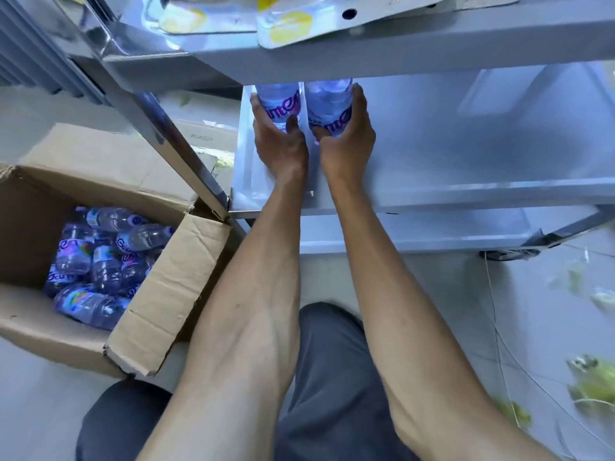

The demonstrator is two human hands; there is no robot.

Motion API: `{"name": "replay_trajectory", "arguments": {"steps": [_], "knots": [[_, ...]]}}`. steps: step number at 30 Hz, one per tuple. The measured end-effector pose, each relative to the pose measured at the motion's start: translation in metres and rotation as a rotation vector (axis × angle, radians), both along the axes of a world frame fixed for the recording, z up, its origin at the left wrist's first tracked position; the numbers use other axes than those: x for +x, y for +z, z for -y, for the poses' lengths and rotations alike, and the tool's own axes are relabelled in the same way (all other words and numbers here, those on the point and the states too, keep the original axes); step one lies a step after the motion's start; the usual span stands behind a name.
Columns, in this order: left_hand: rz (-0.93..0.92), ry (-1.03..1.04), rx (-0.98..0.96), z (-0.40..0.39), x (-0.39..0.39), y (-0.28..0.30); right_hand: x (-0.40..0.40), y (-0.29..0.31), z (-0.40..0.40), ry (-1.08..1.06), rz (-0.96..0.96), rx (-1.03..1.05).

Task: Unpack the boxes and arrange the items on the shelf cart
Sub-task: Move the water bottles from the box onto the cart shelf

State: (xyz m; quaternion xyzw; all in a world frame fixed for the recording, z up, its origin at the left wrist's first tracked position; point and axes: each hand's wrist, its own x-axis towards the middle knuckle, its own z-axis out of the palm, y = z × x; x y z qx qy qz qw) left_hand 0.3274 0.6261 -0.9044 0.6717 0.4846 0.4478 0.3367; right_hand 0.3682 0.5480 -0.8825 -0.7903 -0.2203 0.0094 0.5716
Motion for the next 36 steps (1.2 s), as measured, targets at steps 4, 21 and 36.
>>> {"name": "replay_trajectory", "arguments": {"steps": [4, 21, 36], "knots": [[-0.067, 0.021, -0.032, -0.002, 0.001, 0.000, 0.027, 0.007, -0.018, 0.027, -0.026, -0.062], [-0.036, 0.010, -0.030, 0.061, -0.145, 0.024, -0.132, -0.002, 0.012, -0.017, -0.028, 0.193], [-0.335, 0.431, -0.447, 0.045, -0.363, -0.027, -0.286, -0.055, -0.011, 0.640, -0.076, -0.025]]}}
